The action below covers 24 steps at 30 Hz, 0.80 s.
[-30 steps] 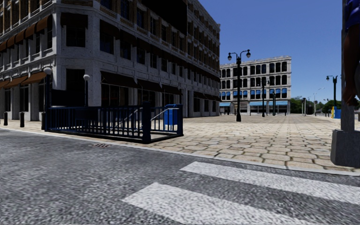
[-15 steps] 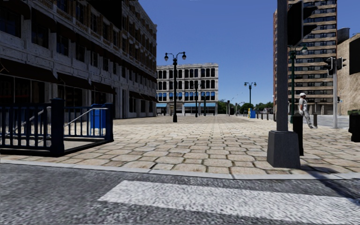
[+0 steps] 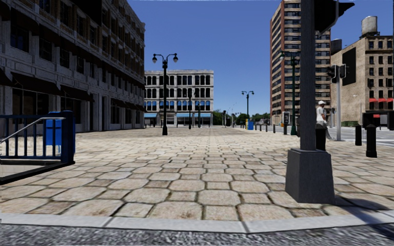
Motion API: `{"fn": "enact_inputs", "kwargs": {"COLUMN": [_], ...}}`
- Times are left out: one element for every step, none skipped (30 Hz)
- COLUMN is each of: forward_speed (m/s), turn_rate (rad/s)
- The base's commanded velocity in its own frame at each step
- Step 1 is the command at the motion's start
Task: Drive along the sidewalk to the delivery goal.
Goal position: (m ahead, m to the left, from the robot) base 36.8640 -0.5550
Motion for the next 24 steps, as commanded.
{"fn": "enact_inputs", "kwargs": {"forward_speed": [2.00,2.00,2.00,2.00,2.00,2.00,2.00,2.00,2.00,2.00,2.00,2.00,2.00,2.00,2.00,2.00,2.00,2.00,2.00,2.00,2.00,2.00,2.00,2.00], "turn_rate": [0.00,0.00,0.00,0.00,0.00,0.00,0.00,0.00,0.00,0.00,0.00,0.00,0.00,0.00,0.00,0.00,0.00,0.00,0.00,0.00,0.00,0.00,0.00,0.00]}}
